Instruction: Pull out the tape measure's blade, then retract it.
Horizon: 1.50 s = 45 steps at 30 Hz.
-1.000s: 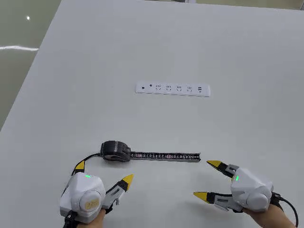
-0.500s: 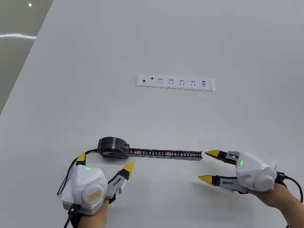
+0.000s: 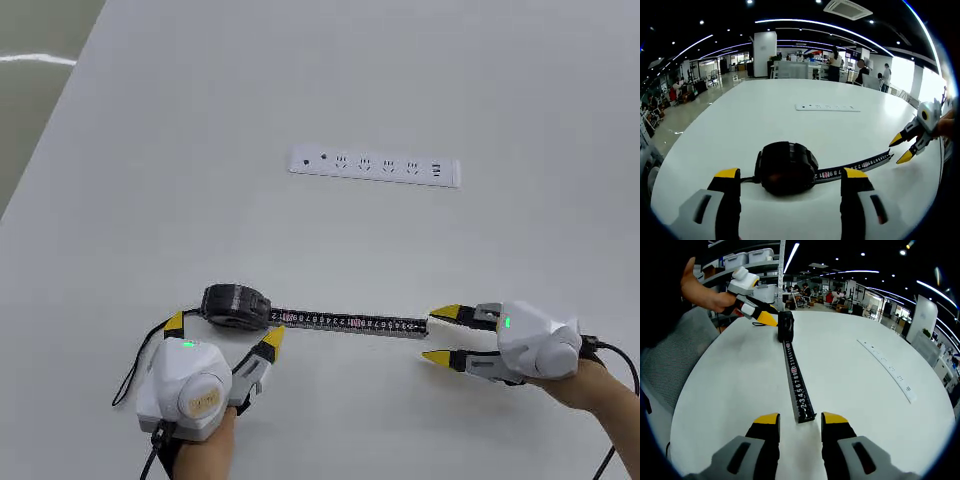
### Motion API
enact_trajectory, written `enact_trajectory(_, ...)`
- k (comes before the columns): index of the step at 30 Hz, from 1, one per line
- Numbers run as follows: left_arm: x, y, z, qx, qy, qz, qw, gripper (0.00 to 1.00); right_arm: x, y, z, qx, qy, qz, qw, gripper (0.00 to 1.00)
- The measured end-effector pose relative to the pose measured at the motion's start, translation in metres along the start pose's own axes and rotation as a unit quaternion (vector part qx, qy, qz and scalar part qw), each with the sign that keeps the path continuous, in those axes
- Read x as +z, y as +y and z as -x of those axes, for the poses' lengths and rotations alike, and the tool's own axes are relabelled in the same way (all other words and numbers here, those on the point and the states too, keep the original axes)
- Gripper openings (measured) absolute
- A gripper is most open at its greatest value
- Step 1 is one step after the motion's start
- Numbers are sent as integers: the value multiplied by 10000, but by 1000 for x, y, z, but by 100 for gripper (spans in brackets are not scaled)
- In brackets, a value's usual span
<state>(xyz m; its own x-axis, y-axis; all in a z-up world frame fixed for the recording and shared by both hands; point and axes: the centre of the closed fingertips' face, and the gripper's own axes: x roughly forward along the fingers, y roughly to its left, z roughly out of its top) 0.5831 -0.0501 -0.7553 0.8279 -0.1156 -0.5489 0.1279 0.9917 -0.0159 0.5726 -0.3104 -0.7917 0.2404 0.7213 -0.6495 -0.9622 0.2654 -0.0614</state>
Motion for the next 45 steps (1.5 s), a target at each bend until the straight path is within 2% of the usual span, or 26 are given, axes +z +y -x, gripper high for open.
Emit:
enact_trajectory(7, 4, 1, -6, 109, -70, 70, 9999, 79, -7, -9, -8, 214, -29, -64, 9997, 27)
enact_trajectory(13, 5, 4, -10, 205, -105, 132, 9996, 80, -9, -2, -15, 497, -20, 27, 9988, 24)
enact_trajectory(22, 2, -2, -15, 202, -78, 117, 9997, 79, -9, -3, -19, 698, -145, 78, 9974, 16)
enact_trajectory(31, 2, 2, -18, 377, -80, 279, 9989, 79, -9, 0, -19, 787, -223, 143, 9965, 13)
enact_trajectory(37, 2, 4, -19, 437, -91, 537, 9976, 77, -9, 0, -19, 800, -178, 150, 9965, 14)
enact_trajectory(42, -2, 9, -23, 518, -14, 785, 9956, 74, -9, -1, -19, 792, -217, 68, 9966, 14)
enact_trajectory(45, -4, 10, -26, 523, 10, 835, 9951, 72, -9, -1, -19, 801, -202, 85, 9965, 14)
